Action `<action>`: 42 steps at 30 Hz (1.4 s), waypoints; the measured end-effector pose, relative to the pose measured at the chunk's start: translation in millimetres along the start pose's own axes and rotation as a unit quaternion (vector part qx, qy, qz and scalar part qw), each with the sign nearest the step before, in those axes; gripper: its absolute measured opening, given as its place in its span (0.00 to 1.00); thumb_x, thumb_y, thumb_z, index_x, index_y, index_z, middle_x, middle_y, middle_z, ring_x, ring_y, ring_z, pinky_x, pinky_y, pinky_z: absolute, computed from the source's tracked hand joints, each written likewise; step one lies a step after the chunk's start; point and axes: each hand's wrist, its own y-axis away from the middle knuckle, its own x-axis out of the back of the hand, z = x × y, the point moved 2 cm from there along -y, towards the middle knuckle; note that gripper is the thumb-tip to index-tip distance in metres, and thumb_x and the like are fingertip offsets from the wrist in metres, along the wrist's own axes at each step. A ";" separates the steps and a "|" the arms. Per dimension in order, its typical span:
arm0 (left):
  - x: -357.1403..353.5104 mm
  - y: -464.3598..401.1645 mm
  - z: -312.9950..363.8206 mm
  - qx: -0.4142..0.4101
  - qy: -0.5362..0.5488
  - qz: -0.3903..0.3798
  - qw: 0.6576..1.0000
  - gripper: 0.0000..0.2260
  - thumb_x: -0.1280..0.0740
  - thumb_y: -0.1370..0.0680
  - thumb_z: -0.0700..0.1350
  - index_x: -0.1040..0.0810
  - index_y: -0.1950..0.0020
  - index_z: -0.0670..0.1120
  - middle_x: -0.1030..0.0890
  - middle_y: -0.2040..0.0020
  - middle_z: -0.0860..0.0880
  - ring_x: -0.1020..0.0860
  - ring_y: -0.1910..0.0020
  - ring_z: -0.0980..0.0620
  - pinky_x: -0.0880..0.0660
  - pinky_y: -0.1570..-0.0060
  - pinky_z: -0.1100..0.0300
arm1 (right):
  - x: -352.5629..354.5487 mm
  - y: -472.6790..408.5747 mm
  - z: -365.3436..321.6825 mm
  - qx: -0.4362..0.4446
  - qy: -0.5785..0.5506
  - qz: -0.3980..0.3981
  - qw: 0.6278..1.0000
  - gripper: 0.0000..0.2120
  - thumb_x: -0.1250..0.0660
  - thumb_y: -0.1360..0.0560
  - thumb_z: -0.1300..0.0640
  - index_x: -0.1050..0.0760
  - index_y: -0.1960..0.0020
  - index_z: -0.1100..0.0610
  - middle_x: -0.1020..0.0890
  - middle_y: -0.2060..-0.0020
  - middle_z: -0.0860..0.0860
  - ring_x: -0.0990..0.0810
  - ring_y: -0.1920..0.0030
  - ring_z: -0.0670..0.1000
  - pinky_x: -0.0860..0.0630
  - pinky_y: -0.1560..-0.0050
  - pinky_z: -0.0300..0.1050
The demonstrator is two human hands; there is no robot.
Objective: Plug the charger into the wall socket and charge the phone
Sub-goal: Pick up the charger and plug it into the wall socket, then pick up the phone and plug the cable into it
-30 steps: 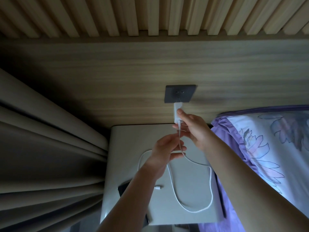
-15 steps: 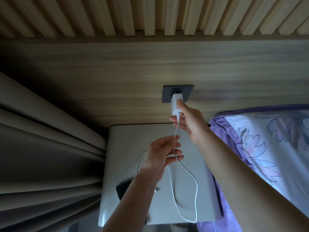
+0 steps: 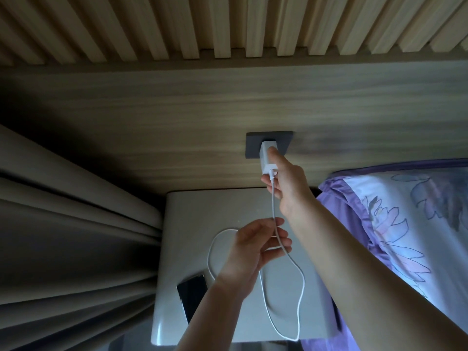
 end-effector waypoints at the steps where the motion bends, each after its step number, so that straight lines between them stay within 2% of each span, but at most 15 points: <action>1: 0.0 1.5 -0.8 -0.001 -0.001 -0.007 1.000 0.09 0.38 0.21 0.40 0.18 0.53 0.42 0.17 0.64 0.45 0.17 0.65 0.48 0.19 0.61 0.57 | -0.2 -1.1 -0.1 0.000 0.005 0.004 1.000 0.12 0.33 0.28 0.45 0.28 0.60 0.54 0.23 0.60 0.51 0.22 0.67 0.46 0.27 0.49 0.45; 5: 0.7 0.9 1.8 -0.007 -0.023 -0.015 1.000 0.07 0.39 0.20 0.40 0.21 0.49 0.42 0.17 0.64 0.47 0.17 0.63 0.49 0.20 0.62 0.59 | -3.8 -4.4 -7.4 -0.008 -0.003 0.001 1.000 0.19 0.33 0.27 0.45 0.26 0.45 0.59 0.22 0.56 0.54 0.24 0.67 0.47 0.29 0.64 0.39; 8: 0.8 -1.9 2.8 -0.002 -0.041 -0.011 0.999 0.07 0.38 0.20 0.39 0.21 0.50 0.43 0.17 0.65 0.48 0.17 0.64 0.50 0.19 0.62 0.58 | -3.4 -6.0 -12.6 -0.012 0.025 -0.007 1.000 0.25 0.34 0.28 0.42 0.28 0.41 0.60 0.23 0.63 0.52 0.23 0.67 0.47 0.31 0.65 0.39; 13: 5.1 -1.2 -1.9 0.000 -0.037 0.044 0.998 0.06 0.37 0.21 0.39 0.20 0.53 0.43 0.16 0.66 0.49 0.17 0.66 0.52 0.18 0.62 0.59 | 10.3 4.2 -14.5 0.007 0.075 -0.080 0.994 0.18 0.35 0.28 0.39 0.26 0.56 0.54 0.18 0.61 0.50 0.18 0.62 0.46 0.23 0.61 0.40; 16: 13.9 -0.2 -2.0 -0.015 -0.050 0.060 0.997 0.06 0.36 0.21 0.39 0.19 0.54 0.44 0.17 0.67 0.51 0.17 0.66 0.53 0.19 0.62 0.61 | 27.0 18.0 10.8 -0.001 0.068 -0.121 0.990 0.16 0.38 0.25 0.41 0.24 0.53 0.53 0.17 0.58 0.51 0.17 0.61 0.47 0.22 0.57 0.42; 18: 19.6 1.8 -1.9 -0.019 -0.058 0.043 0.997 0.07 0.37 0.21 0.36 0.20 0.52 0.44 0.16 0.65 0.50 0.18 0.64 0.53 0.19 0.60 0.61 | 43.8 35.9 47.6 -0.017 0.062 -0.148 0.987 0.17 0.40 0.23 0.44 0.24 0.47 0.56 0.15 0.60 0.50 0.16 0.63 0.46 0.20 0.60 0.40; 20: 24.7 4.8 -3.8 -0.022 -0.049 0.034 0.998 0.08 0.38 0.22 0.33 0.22 0.48 0.43 0.15 0.62 0.48 0.17 0.62 0.52 0.18 0.55 0.58 | 64.1 60.0 88.9 -0.033 0.055 -0.168 0.984 0.21 0.39 0.25 0.44 0.23 0.43 0.58 0.14 0.57 0.49 0.15 0.57 0.47 0.21 0.56 0.39; 23: 31.1 9.8 -5.5 -0.034 -0.020 0.039 0.998 0.10 0.37 0.23 0.31 0.23 0.45 0.42 0.14 0.60 0.46 0.16 0.59 0.49 0.18 0.54 0.57 | 88.1 98.9 143.2 -0.028 0.078 -0.187 0.979 0.24 0.34 0.34 0.38 0.21 0.45 0.52 0.14 0.51 0.48 0.17 0.46 0.47 0.26 0.43 0.44; 25: 34.1 14.2 -6.4 -0.038 -0.005 0.032 0.999 0.12 0.38 0.23 0.30 0.22 0.44 0.41 0.14 0.57 0.44 0.16 0.56 0.48 0.18 0.54 0.58 | 94.2 116.9 167.7 -0.022 0.085 -0.185 0.979 0.17 0.27 0.34 0.42 0.18 0.50 0.50 0.13 0.53 0.49 0.17 0.46 0.48 0.26 0.40 0.46; 27: 37.3 20.8 -12.6 -0.020 -0.046 0.033 0.998 0.14 0.40 0.23 0.29 0.23 0.40 0.39 0.15 0.52 0.42 0.16 0.53 0.48 0.19 0.51 0.60 | 93.8 124.1 174.8 -0.017 0.042 -0.148 0.988 0.09 0.27 0.32 0.49 0.16 0.54 0.51 0.13 0.60 0.52 0.15 0.50 0.53 0.23 0.42 0.49; 29: 41.4 32.0 -26.6 0.022 -0.163 0.045 0.985 0.17 0.42 0.23 0.27 0.26 0.36 0.37 0.18 0.44 0.38 0.18 0.51 0.51 0.21 0.50 0.65 | 91.0 121.6 166.4 -0.025 -0.063 -0.130 0.989 0.09 0.32 0.31 0.52 0.16 0.55 0.54 0.13 0.63 0.54 0.15 0.55 0.55 0.18 0.48 0.49; 31: 46.3 45.4 -44.9 0.069 -0.271 0.039 0.959 0.20 0.44 0.24 0.25 0.27 0.35 0.36 0.21 0.39 0.36 0.20 0.54 0.59 0.25 0.56 0.74 | 87.4 111.8 149.8 -0.039 -0.174 -0.147 0.973 0.10 0.35 0.28 0.54 0.18 0.52 0.55 0.14 0.61 0.54 0.14 0.55 0.53 0.17 0.55 0.46; 34: 55.5 61.6 -66.7 0.129 -0.374 -0.006 0.918 0.24 0.44 0.27 0.24 0.24 0.36 0.41 0.21 0.37 0.46 0.24 0.48 0.60 0.30 0.60 0.77 | 79.5 92.2 125.2 -0.079 -0.285 -0.170 0.940 0.10 0.43 0.21 0.57 0.23 0.48 0.56 0.13 0.59 0.52 0.14 0.54 0.50 0.16 0.56 0.50; 39: 76.8 79.3 -72.2 0.127 -0.376 -0.045 0.917 0.09 0.36 0.21 0.49 0.17 0.47 0.50 0.17 0.45 0.57 0.22 0.46 0.65 0.32 0.51 0.79 | 75.5 67.5 101.7 -0.096 -0.387 -0.166 0.902 0.11 0.44 0.20 0.59 0.24 0.53 0.58 0.13 0.63 0.53 0.14 0.59 0.49 0.18 0.56 0.54; 42: 79.6 84.7 -62.6 0.083 -0.267 -0.001 0.960 0.08 0.34 0.23 0.44 0.15 0.55 0.50 0.16 0.55 0.50 0.18 0.51 0.57 0.24 0.45 0.66 | 81.2 60.2 105.4 -0.097 -0.357 -0.170 0.913 0.10 0.43 0.20 0.53 0.24 0.49 0.55 0.13 0.56 0.52 0.14 0.54 0.49 0.19 0.49 0.53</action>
